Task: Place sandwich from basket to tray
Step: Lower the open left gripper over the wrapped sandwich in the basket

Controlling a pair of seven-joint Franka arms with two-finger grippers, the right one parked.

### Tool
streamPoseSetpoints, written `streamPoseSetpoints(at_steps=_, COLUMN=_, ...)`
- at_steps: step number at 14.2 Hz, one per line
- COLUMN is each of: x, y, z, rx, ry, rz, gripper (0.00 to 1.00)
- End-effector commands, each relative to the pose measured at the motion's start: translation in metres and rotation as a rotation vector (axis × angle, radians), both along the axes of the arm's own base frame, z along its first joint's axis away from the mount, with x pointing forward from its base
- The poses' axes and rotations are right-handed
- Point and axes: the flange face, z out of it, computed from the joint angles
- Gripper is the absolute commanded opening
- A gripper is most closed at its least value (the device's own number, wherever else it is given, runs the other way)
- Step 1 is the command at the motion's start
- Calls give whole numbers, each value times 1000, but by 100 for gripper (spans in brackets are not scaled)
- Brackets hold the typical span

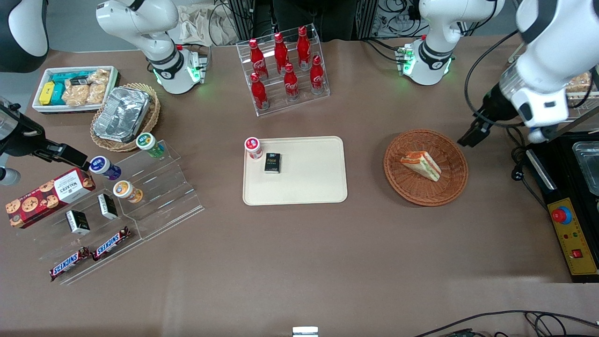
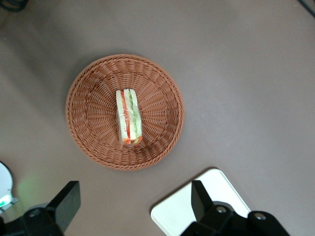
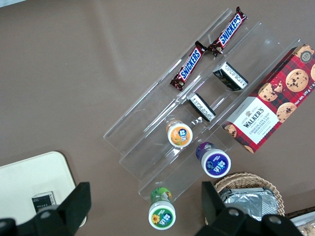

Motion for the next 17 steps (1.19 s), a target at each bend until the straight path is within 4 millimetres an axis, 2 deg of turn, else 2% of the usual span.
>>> streamPoseSetpoints(at_steps=1, x=-8, y=-5, z=-53, rx=3, ry=30, rz=32, gripper=100)
streamPoseSetpoints(at_steps=5, x=-6, y=-23, z=-132, rx=49, ry=75, rz=-19, gripper=100)
streamPoseSetpoints(at_steps=8, x=-8, y=-21, z=-181, rx=67, ry=85, rz=-29, gripper=100)
streamPoseSetpoints(at_steps=14, x=-16, y=-20, z=-249, rx=139, ry=141, rz=-18, gripper=100)
streamPoseSetpoints(at_steps=17, x=-33, y=-25, z=-271, rx=138, ry=112, rz=-40, gripper=100)
